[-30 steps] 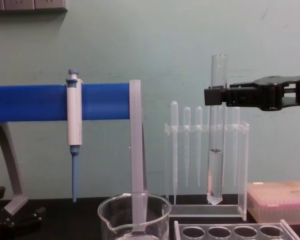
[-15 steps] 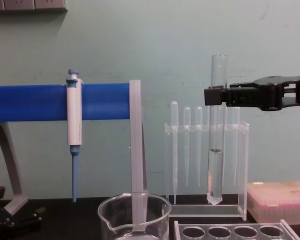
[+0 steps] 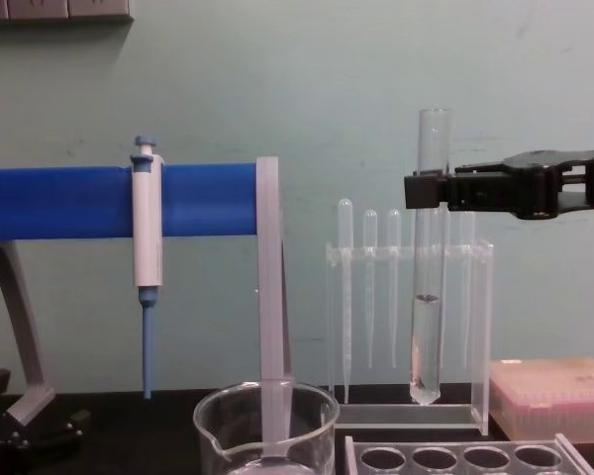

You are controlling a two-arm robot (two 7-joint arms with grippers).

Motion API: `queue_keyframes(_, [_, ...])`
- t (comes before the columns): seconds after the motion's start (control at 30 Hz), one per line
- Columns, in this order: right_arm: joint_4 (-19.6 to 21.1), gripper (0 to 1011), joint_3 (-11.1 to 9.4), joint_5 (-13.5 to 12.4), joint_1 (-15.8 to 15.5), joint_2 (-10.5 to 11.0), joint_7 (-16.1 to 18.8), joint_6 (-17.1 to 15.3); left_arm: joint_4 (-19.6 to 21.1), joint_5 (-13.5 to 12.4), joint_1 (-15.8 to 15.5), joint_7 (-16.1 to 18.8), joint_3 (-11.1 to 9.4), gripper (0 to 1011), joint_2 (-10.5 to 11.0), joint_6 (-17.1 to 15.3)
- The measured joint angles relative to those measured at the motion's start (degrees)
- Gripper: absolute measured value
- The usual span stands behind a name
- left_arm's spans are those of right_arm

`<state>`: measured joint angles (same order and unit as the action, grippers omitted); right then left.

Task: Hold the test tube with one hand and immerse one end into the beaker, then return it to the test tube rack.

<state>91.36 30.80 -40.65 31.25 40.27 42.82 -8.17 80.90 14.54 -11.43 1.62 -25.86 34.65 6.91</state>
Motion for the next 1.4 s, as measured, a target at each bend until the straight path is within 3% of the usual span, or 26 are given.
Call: queue_keyframes(1.4, [0.0, 226, 0.0, 0.0, 0.0, 0.0, 0.0, 0.0, 0.0, 0.0, 0.0, 0.0, 0.0, 1000, 0.0, 0.0])
